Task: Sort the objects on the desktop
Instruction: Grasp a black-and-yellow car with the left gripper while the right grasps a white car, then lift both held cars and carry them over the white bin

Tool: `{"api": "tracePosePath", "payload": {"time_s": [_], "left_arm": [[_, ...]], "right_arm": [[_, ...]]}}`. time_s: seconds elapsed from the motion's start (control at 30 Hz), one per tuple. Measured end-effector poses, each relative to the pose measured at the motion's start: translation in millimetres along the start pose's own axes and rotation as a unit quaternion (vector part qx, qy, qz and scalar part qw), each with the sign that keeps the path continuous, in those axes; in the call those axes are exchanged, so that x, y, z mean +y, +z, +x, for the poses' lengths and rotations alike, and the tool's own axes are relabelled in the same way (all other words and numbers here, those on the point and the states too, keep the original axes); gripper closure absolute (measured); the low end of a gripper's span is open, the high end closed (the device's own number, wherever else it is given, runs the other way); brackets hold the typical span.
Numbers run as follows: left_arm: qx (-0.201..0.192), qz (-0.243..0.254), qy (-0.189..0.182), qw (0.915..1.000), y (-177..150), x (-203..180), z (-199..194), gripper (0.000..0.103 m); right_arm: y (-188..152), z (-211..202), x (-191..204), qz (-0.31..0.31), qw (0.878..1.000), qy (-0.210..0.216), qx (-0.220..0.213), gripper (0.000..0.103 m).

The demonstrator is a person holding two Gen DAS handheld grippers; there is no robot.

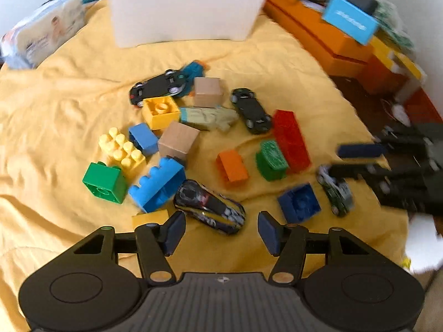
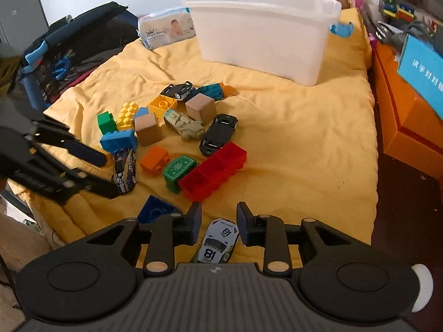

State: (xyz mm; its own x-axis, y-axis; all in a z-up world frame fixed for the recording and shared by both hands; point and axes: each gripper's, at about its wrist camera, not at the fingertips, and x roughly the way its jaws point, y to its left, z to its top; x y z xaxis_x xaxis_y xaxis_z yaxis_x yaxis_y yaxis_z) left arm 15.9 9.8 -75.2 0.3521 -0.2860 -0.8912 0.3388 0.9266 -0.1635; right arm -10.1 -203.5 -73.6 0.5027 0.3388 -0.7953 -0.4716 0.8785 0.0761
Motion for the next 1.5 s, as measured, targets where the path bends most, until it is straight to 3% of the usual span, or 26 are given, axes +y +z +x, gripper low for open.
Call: {"api": "tracePosePath", "payload": {"time_s": [0.07,0.13,0.17,0.27,0.37,0.47,0.6,0.7,0.77,0.87,0.97,1.0,1.07,1.13,1.3,1.5], "left_arm": [[0.005,-0.031,-0.005,0.9995,3,4,11,0.042],[-0.001,-0.049,-0.005,0.9988,5,9,14,0.046],[-0.011,-0.043,0.001,0.999,5,8,14,0.053],[-0.003,0.03,0.003,0.9996,5,1,12,0.054],[0.024,0.112,-0.011,0.9933,2,-4,8,0.054],[0.023,0.148,-0.004,0.9888,-4,-5,4,0.053],[0.0,0.109,0.013,0.994,-11,-9,-2,0.048],[-0.009,0.064,0.005,0.9979,-18,-2,1,0.051],[-0.017,0.068,0.006,0.9975,-21,1,-3,0.059],[-0.019,0.078,0.02,0.9966,-21,5,-6,0.059],[-0.018,0.017,-0.008,0.9997,-18,13,-3,0.044],[-0.018,0.01,-0.009,0.9998,-17,12,0,0.043],[-0.022,0.028,0.01,0.9993,-17,8,4,0.047],[-0.024,0.04,0.011,0.9988,-18,8,3,0.068],[-0.027,0.046,-0.01,0.9985,-10,16,-11,0.07],[-0.082,0.06,-0.012,0.9947,16,21,-48,0.07]], "right_arm": [[-3,-1,5,-0.007,1.0,-0.01,0.0,0.059],[-8,-2,11,-0.015,1.0,-0.016,-0.002,0.057],[-9,-1,14,-0.017,1.0,-0.017,-0.001,0.057],[-15,-6,19,-0.024,0.999,-0.021,0.001,0.058],[-18,-8,23,-0.039,0.999,-0.019,0.01,0.057],[-21,0,22,-0.025,0.999,-0.01,0.02,0.057],[-23,12,22,-0.02,0.999,-0.038,0.032,0.057],[-28,15,20,-0.019,0.999,-0.034,0.038,0.066],[-29,12,23,-0.033,0.998,-0.039,0.038,0.069],[-29,7,30,-0.072,0.995,-0.06,0.024,0.069],[-26,11,27,-0.056,0.996,-0.067,0.023,0.065],[-26,13,26,-0.047,0.996,-0.069,0.027,0.063],[-27,18,26,-0.033,0.996,-0.07,0.035,0.066],[-27,19,25,-0.024,0.997,-0.064,0.034,0.069],[-21,15,26,-0.022,0.997,-0.066,0.042,0.07],[4,-3,25,-0.02,0.997,-0.078,0.006,0.07]]}}
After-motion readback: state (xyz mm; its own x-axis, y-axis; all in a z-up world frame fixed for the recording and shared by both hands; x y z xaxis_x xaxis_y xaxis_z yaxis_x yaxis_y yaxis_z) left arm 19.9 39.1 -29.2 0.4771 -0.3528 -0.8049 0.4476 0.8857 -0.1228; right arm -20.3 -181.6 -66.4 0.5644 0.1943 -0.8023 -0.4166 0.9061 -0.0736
